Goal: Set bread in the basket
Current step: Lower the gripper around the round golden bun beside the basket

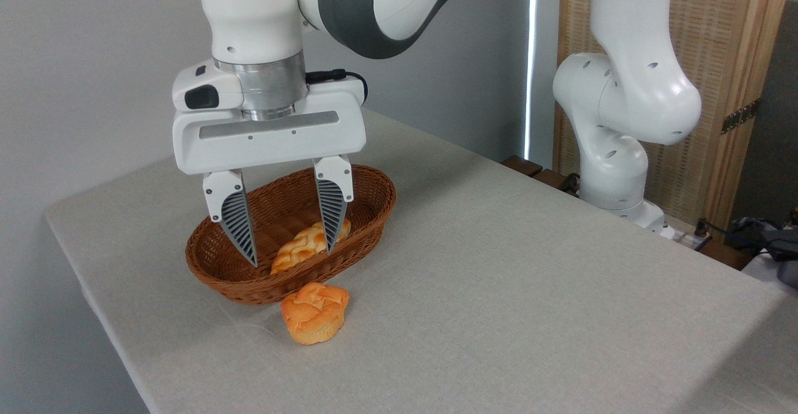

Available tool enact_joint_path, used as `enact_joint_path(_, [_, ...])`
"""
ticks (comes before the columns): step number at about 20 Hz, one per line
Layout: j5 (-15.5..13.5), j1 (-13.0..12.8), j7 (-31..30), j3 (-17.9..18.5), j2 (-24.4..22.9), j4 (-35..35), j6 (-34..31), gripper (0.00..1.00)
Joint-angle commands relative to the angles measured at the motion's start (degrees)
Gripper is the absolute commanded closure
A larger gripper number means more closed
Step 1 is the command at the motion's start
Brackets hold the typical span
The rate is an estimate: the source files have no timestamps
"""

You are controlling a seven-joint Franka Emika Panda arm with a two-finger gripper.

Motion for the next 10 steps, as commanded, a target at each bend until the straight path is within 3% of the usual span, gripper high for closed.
enact_joint_path(1, [-0.26,-0.04,-0.75,0.49,-0.28,-3.23,2.53,0.0])
enact_joint_path(10, [-0.35,0.05,-1.19,0.49,1.91,-7.8,7.55,0.0])
